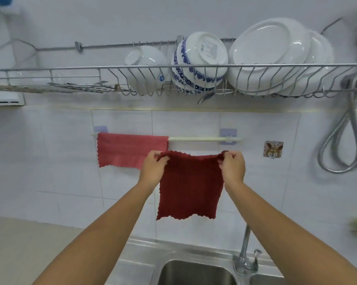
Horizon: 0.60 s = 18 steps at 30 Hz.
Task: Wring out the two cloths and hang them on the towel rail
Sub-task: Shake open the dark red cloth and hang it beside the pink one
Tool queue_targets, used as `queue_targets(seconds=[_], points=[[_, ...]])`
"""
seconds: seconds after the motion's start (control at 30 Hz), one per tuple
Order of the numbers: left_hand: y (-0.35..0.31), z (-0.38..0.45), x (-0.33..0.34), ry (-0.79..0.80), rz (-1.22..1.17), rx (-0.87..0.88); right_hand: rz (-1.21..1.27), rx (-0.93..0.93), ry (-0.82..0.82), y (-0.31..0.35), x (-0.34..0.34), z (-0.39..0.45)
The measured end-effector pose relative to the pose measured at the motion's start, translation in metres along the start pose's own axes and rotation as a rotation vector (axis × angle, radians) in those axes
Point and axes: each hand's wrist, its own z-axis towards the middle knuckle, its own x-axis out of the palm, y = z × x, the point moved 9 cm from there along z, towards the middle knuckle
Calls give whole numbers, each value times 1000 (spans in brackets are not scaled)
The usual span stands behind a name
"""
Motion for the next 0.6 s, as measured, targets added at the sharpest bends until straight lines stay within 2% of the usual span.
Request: queue_targets(seconds=[0.17,0.27,0.33,0.43,0.6], points=[[-60,53,16,53,260,278,-381,-435,59,79,37,31],[-74,72,31,49,541,419,-777,-680,42,89,61,42],[-74,84,38,-2,686,486,-945,-823,-8,87,73,48],[-69,97,44,-103,788,553,-955,-870,-63,84,75,59],[-64,115,46,-248,862,548,-1054,-969,-204,79,74,65]])
